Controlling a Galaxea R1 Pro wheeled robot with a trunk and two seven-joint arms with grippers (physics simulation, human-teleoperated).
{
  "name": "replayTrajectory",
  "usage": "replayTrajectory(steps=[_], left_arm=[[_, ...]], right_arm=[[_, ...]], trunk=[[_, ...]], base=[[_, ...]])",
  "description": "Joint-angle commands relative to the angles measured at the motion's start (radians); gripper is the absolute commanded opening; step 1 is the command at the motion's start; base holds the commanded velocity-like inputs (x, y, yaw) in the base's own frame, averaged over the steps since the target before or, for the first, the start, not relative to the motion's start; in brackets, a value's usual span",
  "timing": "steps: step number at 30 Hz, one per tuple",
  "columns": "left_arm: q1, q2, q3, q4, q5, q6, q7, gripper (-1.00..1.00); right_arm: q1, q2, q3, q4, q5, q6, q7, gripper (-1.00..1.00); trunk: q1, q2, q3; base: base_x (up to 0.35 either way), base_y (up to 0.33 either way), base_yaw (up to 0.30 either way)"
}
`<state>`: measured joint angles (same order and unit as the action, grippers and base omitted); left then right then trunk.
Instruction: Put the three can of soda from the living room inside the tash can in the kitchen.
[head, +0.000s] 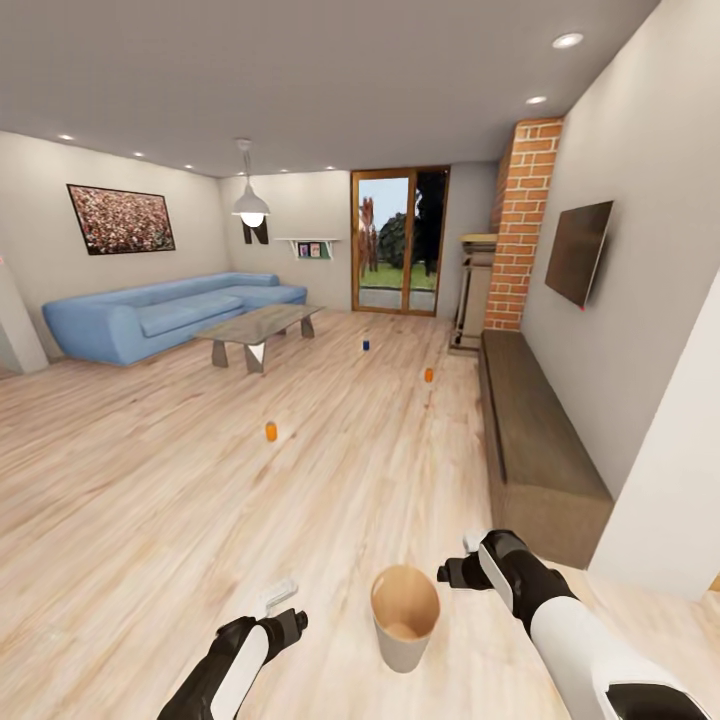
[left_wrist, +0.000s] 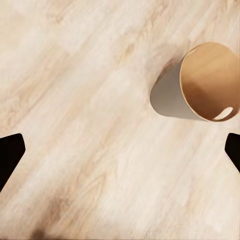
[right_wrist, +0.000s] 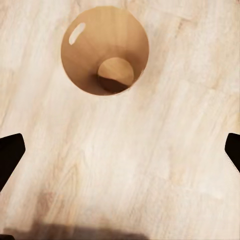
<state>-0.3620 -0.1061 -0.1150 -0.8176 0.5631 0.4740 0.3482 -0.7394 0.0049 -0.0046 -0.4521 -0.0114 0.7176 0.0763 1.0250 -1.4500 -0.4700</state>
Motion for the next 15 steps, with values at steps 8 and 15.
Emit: replayTrajectory(steps=[8,15], left_arm=[[0.000,0.002,0.000,0.000,0.000,0.000,0.002,1.00],[0.000,0.006,0.001,-0.001,-0.003,0.009,0.003,1.00]], right_arm=[[-0.001,0.001,0.000,0.004,0.002,0.004,-0.002,1.00],[-0.013,0.001,0.000,0.044,0.001,0.009,-0.003,1.00]], trunk=[[0.000,0.000,0.000],[0.000,0.000,0.000]], base=[[0.345,0.000,0.000],[0.345,0.000,0.000]])
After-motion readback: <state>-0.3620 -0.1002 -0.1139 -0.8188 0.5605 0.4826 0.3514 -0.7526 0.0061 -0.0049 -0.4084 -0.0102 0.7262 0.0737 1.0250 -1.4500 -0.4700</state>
